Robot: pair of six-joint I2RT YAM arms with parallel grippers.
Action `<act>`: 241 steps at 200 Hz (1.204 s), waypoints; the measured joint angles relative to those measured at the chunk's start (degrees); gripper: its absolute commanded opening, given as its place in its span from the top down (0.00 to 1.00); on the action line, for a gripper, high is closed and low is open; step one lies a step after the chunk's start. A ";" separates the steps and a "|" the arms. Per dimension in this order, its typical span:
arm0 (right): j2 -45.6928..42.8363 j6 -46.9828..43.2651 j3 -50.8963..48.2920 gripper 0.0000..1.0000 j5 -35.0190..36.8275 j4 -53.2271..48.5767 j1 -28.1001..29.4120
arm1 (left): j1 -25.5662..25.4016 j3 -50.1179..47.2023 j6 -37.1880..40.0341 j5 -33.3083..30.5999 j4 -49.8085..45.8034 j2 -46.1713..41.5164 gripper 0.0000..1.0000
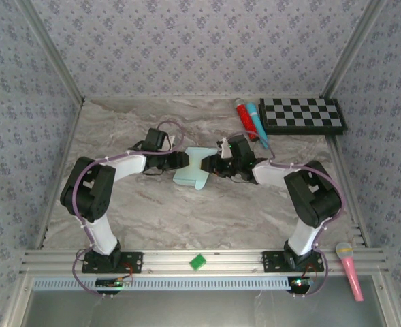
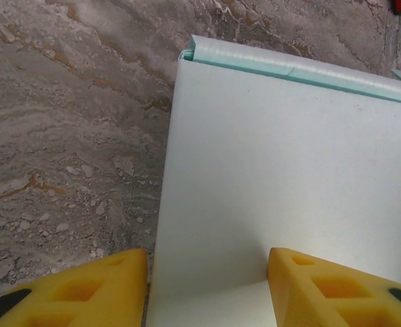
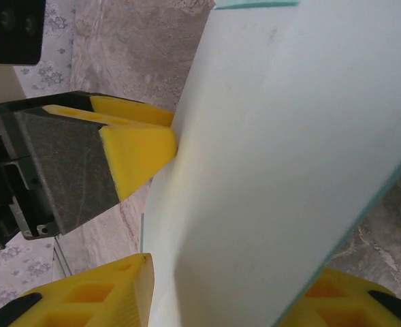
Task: Fold the paper box
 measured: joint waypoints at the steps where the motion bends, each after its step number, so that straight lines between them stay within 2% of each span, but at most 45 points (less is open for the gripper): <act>1: -0.02 -0.07 0.02 0.55 0.04 -0.11 0.02 | 0.00 -0.07 -0.04 0.07 0.15 0.00 0.48; 112: -1.68 -4.55 8.55 0.54 2.36 -9.90 1.51 | 1.22 -2.80 -3.48 2.54 6.32 0.00 0.47; 158: 0.66 -7.37 15.04 0.54 2.49 -13.05 2.62 | 1.40 -4.66 -5.55 4.17 8.39 0.02 0.47; 241: 5.88 -9.55 23.43 0.53 2.51 -19.02 3.26 | 3.56 -5.51 -7.23 0.11 8.50 -0.09 0.47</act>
